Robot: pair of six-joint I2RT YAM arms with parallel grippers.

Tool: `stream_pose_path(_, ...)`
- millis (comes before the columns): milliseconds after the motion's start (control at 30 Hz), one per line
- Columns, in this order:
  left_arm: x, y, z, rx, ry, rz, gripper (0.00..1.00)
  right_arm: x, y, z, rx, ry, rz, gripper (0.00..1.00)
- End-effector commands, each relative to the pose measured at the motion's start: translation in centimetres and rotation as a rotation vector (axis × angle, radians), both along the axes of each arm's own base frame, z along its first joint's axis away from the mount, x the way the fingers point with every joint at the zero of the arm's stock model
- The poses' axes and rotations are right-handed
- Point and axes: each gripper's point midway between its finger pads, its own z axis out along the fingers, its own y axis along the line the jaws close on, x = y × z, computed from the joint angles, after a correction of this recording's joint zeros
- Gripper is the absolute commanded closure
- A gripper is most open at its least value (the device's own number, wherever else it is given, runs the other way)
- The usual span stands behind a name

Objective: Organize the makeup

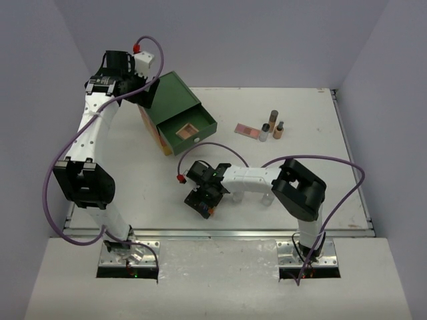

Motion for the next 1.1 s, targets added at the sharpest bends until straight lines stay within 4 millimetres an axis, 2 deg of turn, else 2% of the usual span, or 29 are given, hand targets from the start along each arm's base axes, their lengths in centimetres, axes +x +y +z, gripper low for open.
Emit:
stream_pose_path(0,-0.8,1.7,2.6,0.002,-0.090,0.028,0.07,-0.3,-1.1,-3.0,-0.090,-0.039,-0.019,0.02)
stream_pose_path(33,-0.9,1.8,2.6,0.002,-0.092,0.030,0.07,-0.5,-1.3,-3.4,-0.105,-0.039,-0.010,0.07)
stream_pose_path(167,-1.2,1.8,2.6,-0.002,-0.098,0.026,0.06,-0.9,-1.3,-3.5,-0.094,-0.024,-0.007,0.37)
stream_pose_path(267,-1.5,1.8,3.0,0.006,-0.111,0.016,0.06,-0.9,-0.9,-2.6,-0.061,-0.037,-0.013,0.64)
stream_pose_path(433,-1.5,1.8,3.3,0.007,-0.132,0.006,0.06,-0.6,0.4,0.1,-0.009,-0.065,0.024,0.77)
stream_pose_path(467,-1.5,1.8,3.3,0.005,-0.140,0.010,0.06,-0.7,1.4,1.4,0.025,-0.078,0.049,0.80)
stream_pose_path(600,-1.7,1.8,3.5,0.000,-0.153,0.011,0.06,-1.7,5.2,7.1,0.165,-0.169,0.166,0.80)
stream_pose_path(667,-1.7,1.7,3.3,0.002,-0.150,0.003,0.05,-2.8,7.3,10.9,0.295,-0.165,0.222,0.80)
stream_pose_path(767,-1.7,1.8,3.0,0.002,-0.138,0.001,0.05,-3.3,9.7,17.9,0.512,-0.208,0.265,0.80)
stream_pose_path(833,-1.5,1.7,2.9,-0.003,-0.135,0.002,0.05,-2.9,10.8,22.1,0.615,-0.258,0.269,0.80)
stream_pose_path(867,-1.5,1.6,3.0,-0.006,-0.135,0.003,0.05,-2.3,11.3,24.0,0.653,-0.293,0.258,0.80)
stream_pose_path(967,-1.2,1.3,3.1,-0.029,-0.144,-0.001,0.05,3.3,11.5,30.2,0.740,-0.420,0.115,0.89)
stream_pose_path(1033,-1.0,1.2,2.9,-0.048,-0.136,0.007,0.05,7.6,11.3,32.7,0.776,-0.461,-0.010,0.89)
stream_pose_path(1067,-0.9,1.1,2.8,-0.054,-0.131,0.008,0.05,9.7,10.8,33.0,0.774,-0.473,-0.078,0.89)
